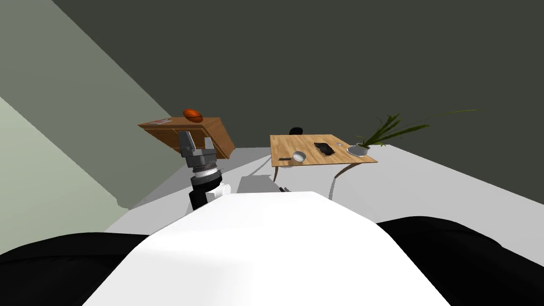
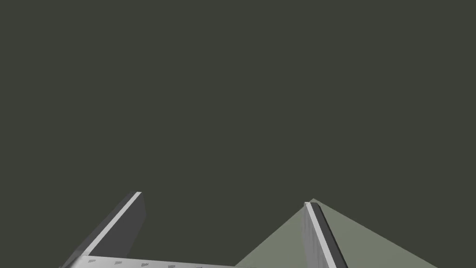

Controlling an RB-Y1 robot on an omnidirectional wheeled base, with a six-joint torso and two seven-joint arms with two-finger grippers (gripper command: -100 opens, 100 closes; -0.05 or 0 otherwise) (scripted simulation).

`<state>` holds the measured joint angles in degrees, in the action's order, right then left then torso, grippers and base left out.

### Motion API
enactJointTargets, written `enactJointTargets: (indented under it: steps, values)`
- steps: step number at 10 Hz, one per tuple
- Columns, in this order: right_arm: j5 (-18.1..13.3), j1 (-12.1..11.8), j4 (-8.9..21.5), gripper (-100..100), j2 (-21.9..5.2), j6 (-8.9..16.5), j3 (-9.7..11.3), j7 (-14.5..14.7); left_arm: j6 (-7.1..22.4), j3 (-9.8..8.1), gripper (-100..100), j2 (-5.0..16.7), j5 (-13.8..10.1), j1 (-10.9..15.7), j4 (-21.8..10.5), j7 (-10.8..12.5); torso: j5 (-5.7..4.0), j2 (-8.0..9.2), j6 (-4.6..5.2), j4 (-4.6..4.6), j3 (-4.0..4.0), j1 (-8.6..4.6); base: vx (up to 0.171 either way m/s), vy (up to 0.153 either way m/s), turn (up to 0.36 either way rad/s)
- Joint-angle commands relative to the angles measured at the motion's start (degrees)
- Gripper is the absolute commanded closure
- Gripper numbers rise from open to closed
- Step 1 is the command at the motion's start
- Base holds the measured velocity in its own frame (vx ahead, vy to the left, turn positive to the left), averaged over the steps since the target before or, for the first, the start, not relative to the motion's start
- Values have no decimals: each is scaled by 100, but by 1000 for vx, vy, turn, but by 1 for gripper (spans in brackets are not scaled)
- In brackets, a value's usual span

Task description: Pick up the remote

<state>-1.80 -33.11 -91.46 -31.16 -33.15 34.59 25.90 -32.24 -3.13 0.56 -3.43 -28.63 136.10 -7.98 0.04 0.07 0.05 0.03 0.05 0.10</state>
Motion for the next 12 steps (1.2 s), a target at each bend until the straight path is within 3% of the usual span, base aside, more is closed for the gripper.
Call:
enactJointTargets:
  steps: [1,2,3,4,5,7,8,9,10,11,12]
  values:
    - [-35,-76,211,-100,-286,112,286,286,0,0,0,0,0,0,0,0,0,0,0,0,0,0,4,77,183]
    - [-35,-76,211,-100,-299,112,377,339,0,1,0,0,0,1,0,0,1,-5,-3,-1,-3,6,9,56,126]
    - [-39,-77,464,-100,-552,78,576,540,0,0,0,0,0,0,0,0,1,-7,-1,-2,-4,1,14,60,280]
    - [-39,-77,534,-100,-552,78,640,564,0,1,0,0,0,1,0,0,0,-10,-5,-2,-6,0,15,43,129]
    - [-34,-72,775,-100,-798,45,867,786,0,0,0,0,0,0,0,0,-1,-10,0,-2,-6,-5,28,68,278]
    - [-34,-72,860,-100,-808,45,897,788,0,0,0,0,0,0,0,0,0,-14,1,-3,-8,-2,19,36,42]
    - [-20,-61,1055,-100,-1064,14,1146,1010,0,-1,0,0,0,-1,0,0,-3,-11,1,-2,-6,-10,32,51,247]
    - [-20,-61,1188,-100,-1064,14,1146,1010,0,0,0,0,0,0,0,0,-1,-16,-4,-3,-9,-5,37,47,165]
    - [3,-46,1357,-100,-1320,-16,1386,1230,0,0,0,0,0,0,0,0,-1,-17,0,-3,-10,-5,63,77,250]
    - [3,-46,1462,-100,-1320,-16,1386,1230,0,0,0,0,0,0,0,0,1,-26,-4,-5,-14,4,65,54,145]
    - [36,-27,1651,-100,-1572,-44,1617,1446,0,0,0,0,0,-1,0,0,0,-28,0,-6,-16,-2,73,57,250]
